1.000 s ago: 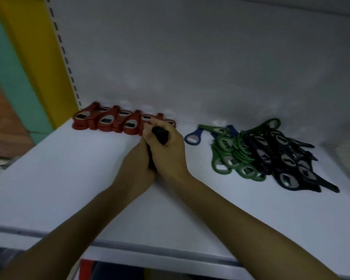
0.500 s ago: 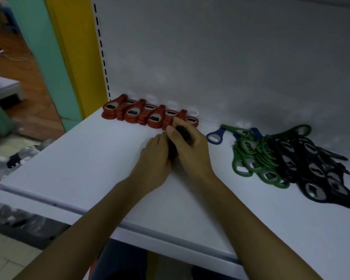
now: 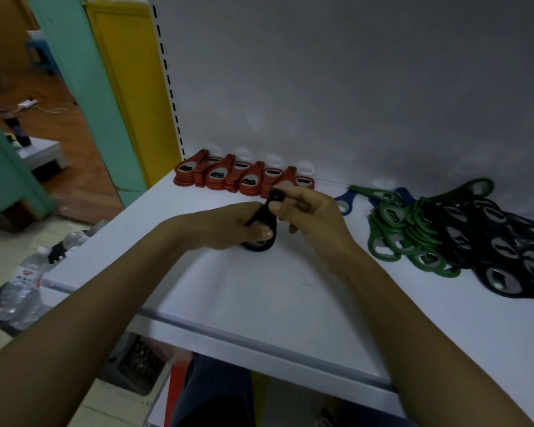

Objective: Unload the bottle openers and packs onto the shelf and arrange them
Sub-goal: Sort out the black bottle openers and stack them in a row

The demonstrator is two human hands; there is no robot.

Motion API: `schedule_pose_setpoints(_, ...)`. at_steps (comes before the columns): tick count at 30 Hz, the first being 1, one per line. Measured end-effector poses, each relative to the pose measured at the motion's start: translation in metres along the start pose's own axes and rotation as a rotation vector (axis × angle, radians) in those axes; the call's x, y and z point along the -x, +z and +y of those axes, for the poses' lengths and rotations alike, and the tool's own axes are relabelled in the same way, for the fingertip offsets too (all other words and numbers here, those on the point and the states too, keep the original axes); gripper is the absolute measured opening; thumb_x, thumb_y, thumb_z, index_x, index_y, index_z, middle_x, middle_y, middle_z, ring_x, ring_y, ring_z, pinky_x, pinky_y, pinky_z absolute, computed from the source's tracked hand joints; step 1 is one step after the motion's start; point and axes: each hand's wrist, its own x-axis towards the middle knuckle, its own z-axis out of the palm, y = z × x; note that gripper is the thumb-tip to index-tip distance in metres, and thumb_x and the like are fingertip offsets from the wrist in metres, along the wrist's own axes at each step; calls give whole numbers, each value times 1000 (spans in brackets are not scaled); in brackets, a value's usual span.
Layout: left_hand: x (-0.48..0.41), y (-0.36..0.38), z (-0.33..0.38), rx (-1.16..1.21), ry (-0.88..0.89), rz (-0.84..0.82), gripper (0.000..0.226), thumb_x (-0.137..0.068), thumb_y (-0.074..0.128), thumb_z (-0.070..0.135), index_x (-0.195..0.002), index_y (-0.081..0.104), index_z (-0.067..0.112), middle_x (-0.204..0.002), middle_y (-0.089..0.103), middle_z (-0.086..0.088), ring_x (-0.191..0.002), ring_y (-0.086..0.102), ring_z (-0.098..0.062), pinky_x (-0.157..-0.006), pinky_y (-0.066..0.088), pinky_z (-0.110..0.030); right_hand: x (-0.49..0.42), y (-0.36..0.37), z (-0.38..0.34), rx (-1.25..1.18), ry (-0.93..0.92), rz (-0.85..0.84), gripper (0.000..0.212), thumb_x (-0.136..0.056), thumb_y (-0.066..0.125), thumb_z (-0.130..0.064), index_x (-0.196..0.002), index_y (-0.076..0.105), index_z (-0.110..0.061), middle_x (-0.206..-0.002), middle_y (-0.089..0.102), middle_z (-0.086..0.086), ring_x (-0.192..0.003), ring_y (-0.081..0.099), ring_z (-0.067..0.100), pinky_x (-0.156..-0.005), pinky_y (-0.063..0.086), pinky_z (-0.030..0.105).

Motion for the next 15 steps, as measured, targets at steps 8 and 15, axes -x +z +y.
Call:
schedule_pose_setpoints(8, -3, 25, 5, -83, -47, 318, 54, -82, 67, 42, -127, 48, 18, -115, 56, 2, -104, 55, -15, -79, 46, -18, -3, -1, 9, -126, 214, 259, 9, -80, 75, -18, -88, 73, -17, -76, 74, -5, -69, 67, 3, -67, 54, 13)
schedule_pose_setpoints(15, -3, 48, 17, -412, -58, 599, 37, -88, 60, 26, -122, 52, 12, -102, 63, -4, -89, 61, -22, -68, 38, -22, -1, 2, 9, -294, 295, 285, 13, -77, 77, -18, -88, 73, -14, -78, 75, -1, -72, 70, 6, -72, 55, 20)
